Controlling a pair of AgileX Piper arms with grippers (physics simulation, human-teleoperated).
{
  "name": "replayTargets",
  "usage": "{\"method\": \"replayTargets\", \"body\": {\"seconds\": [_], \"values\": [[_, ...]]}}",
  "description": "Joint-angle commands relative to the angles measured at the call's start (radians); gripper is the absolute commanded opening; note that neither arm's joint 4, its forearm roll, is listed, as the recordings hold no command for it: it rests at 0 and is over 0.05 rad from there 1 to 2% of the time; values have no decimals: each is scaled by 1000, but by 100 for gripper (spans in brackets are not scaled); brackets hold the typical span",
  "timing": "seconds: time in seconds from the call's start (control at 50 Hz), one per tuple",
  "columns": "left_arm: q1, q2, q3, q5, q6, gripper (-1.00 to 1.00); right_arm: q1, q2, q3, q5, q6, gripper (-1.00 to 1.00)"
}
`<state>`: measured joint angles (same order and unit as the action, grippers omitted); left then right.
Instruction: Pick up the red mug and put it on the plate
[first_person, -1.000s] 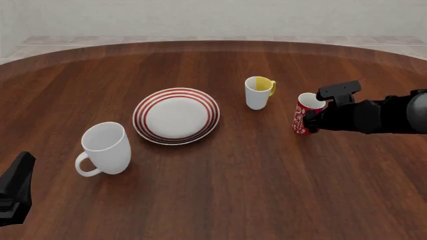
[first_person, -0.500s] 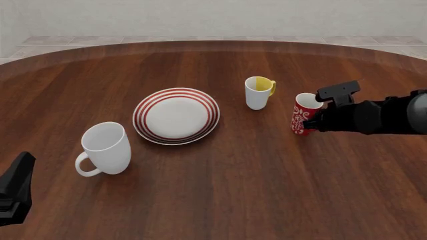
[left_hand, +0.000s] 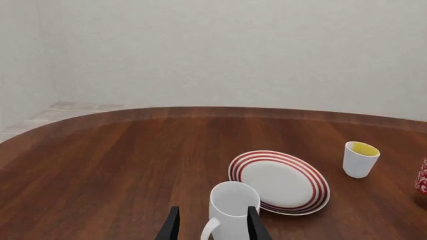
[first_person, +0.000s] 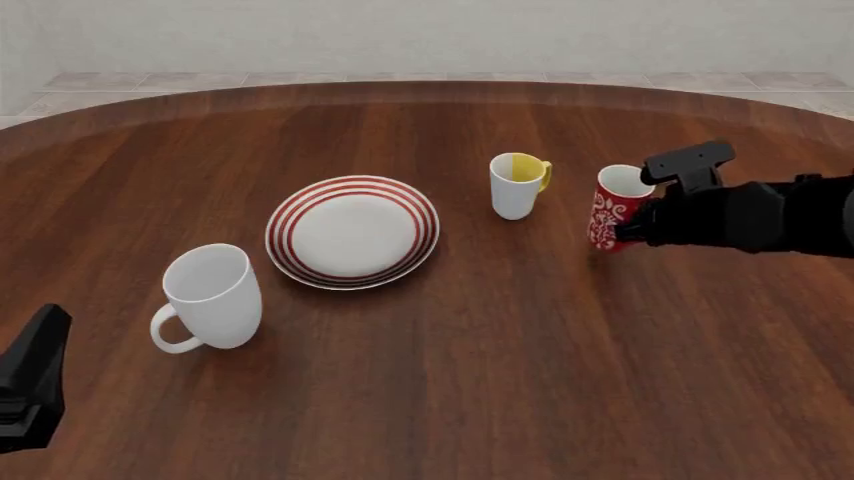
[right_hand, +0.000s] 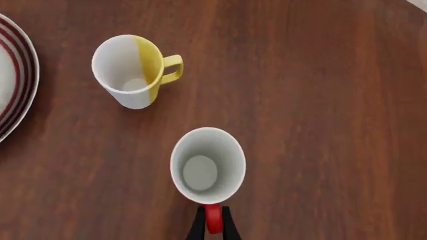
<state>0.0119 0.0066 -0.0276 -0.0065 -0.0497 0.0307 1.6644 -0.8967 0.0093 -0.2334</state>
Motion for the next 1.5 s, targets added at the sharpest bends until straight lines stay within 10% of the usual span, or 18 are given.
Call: {"method": "replayTargets", "body": {"seconds": [0.02, 0.74, 1.5], "values": [[0, -4, 4, -1, 1, 100, 14, -88, -65, 78, -16, -100], [-2, -3, 7, -5, 3, 100, 223, -64, -464, 313, -123, -100], [-2, -5, 11, -12, 1, 100, 464, 101, -706, 340, -74, -100]]}}
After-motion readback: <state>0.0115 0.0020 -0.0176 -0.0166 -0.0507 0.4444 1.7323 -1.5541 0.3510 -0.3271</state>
